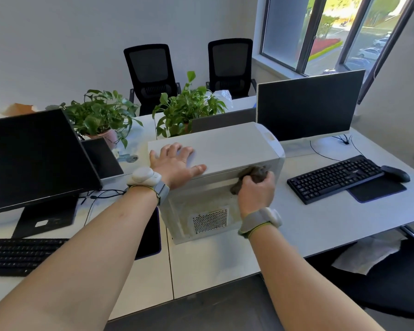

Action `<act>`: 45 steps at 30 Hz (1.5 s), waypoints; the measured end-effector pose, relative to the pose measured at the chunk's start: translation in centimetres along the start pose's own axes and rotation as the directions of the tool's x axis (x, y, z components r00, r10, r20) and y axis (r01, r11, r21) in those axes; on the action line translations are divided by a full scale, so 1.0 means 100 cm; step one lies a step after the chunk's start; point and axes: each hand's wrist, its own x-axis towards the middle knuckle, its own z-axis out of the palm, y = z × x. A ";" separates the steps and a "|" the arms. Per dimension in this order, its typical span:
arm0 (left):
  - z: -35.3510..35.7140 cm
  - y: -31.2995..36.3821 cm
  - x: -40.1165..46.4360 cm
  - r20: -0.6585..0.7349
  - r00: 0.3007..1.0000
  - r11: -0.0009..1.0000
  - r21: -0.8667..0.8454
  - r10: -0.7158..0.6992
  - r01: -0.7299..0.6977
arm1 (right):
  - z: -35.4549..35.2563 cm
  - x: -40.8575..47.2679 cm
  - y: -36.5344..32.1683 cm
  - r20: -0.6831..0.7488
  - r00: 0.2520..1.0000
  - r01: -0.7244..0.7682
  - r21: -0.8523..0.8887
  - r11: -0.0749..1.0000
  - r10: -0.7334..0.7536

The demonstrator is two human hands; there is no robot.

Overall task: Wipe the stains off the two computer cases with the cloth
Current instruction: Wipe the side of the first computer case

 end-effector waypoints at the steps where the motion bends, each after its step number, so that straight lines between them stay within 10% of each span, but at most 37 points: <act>1: 0.000 0.000 0.000 0.004 1.000 1.000 -0.002 -0.009 0.009 | 0.003 -0.006 0.002 0.069 0.997 0.026 -0.042 0.999 -0.023; 5: -0.002 0.001 -0.001 0.013 0.999 0.999 0.005 -0.033 0.033 | -0.001 -0.010 0.004 0.189 0.982 0.023 0.016 1.000 -0.025; 10: -0.004 0.005 -0.003 0.007 0.999 0.999 0.012 -0.031 0.031 | -0.039 0.044 -0.001 -0.018 1.000 0.025 0.171 0.985 -0.022; 16: -0.012 0.011 -0.006 0.039 0.997 0.998 -0.007 -0.068 0.068 | -0.062 0.068 0.025 0.225 0.973 -0.015 -0.137 0.991 0.046; 22: -0.027 0.047 0.011 0.101 0.971 0.974 0.093 -0.215 0.206 | -0.073 0.063 0.007 0.209 0.969 0.092 0.173 0.981 -0.128; 27: -0.016 0.100 0.026 0.023 0.911 0.899 0.172 -0.412 0.402 | -0.060 0.076 0.027 0.275 0.961 0.065 -0.133 0.989 -0.027; 33: 0.001 0.106 0.032 -0.081 0.987 0.970 -0.190 0.140 -0.153 | -0.076 0.072 0.043 0.255 0.957 -0.142 -0.005 0.990 0.139; 36: 0.005 0.100 0.035 -0.158 0.981 0.932 -0.326 0.110 -0.157 | -0.071 0.072 0.016 0.258 0.965 -0.093 0.208 0.974 0.037; 40: 0.011 0.097 0.038 -0.182 0.976 0.939 -0.298 0.120 -0.171 | -0.057 0.081 0.016 0.232 0.970 0.071 0.036 0.997 -0.077; 45: 0.015 0.096 0.039 -0.204 0.970 0.946 -0.267 0.130 -0.182 | -0.062 0.089 0.064 0.226 0.907 -0.277 -0.313 0.908 0.355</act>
